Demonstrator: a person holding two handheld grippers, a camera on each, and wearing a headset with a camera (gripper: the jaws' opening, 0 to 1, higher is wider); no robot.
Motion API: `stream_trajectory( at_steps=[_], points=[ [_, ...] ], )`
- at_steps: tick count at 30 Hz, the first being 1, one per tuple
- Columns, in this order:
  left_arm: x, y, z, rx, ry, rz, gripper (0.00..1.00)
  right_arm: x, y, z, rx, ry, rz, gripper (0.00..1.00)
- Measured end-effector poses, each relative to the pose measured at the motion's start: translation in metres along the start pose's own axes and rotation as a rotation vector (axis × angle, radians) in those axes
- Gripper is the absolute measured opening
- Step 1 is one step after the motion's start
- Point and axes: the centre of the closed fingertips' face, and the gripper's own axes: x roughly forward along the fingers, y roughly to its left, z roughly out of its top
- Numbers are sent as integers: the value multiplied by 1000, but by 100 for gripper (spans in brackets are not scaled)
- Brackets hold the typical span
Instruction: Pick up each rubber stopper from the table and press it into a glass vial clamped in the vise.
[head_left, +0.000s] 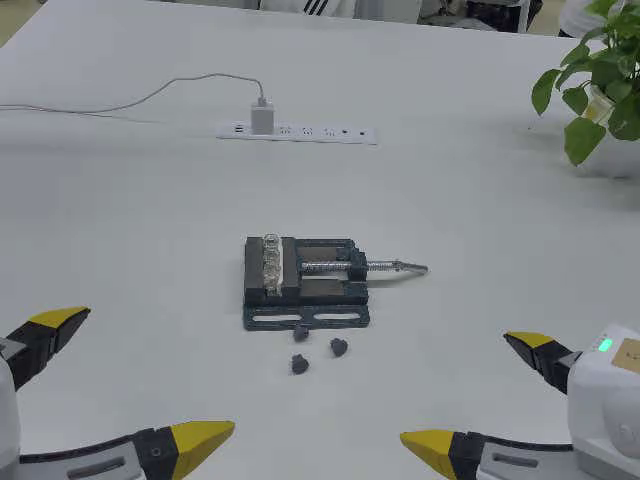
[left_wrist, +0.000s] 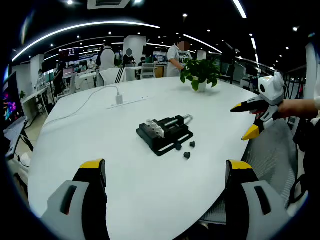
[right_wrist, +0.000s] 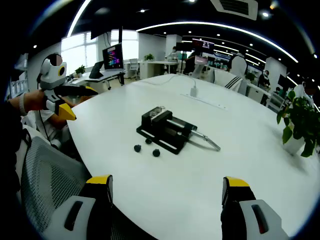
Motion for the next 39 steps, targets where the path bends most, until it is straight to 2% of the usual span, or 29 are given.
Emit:
stream_trajectory(
  at_steps=[5,13,26,32,39],
  points=[
    [1,1,0,8,9,-3,99,2,0,-1,1,1,-2,89],
    [1,3,3,1,1,15,99,4,1,-1,6,3,6,88],
    [3,-2,-1,-19,9,4,99,13,4,1,6,2,8,86],
    [3,-2,0,-13,5,1,99,21,3,16,-13,-20,15,83],
    [4,1,-7,-9,22,10,99,39,10,26,-57,-19,45,81]
  ],
)
